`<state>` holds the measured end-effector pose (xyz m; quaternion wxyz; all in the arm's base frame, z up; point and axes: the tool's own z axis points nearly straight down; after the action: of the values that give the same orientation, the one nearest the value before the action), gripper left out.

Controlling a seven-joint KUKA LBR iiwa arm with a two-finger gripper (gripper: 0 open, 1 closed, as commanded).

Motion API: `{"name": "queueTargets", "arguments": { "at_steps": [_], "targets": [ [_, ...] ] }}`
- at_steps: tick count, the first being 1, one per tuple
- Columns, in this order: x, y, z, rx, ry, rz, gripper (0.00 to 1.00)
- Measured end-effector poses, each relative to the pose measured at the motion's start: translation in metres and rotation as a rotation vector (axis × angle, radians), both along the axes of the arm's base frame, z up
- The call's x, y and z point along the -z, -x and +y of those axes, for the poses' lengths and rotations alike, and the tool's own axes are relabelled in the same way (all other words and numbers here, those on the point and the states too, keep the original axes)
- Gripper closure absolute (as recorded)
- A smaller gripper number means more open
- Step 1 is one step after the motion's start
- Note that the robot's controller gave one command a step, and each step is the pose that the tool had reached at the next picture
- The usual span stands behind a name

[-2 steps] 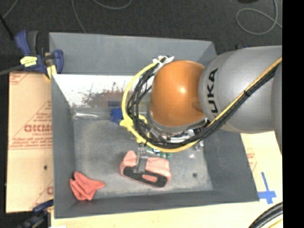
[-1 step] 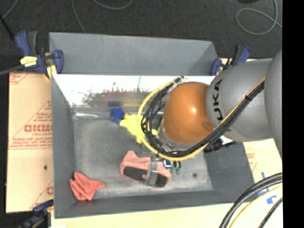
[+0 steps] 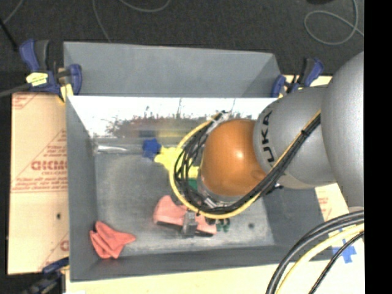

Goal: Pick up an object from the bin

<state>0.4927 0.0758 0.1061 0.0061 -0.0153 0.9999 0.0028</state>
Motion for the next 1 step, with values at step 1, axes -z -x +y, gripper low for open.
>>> {"name": "queueTargets", "arguments": {
  "at_steps": [1],
  "targets": [
    [0.0000, 0.0000, 0.0001, 0.001, 0.000, 0.000, 1.00]
  ]
}}
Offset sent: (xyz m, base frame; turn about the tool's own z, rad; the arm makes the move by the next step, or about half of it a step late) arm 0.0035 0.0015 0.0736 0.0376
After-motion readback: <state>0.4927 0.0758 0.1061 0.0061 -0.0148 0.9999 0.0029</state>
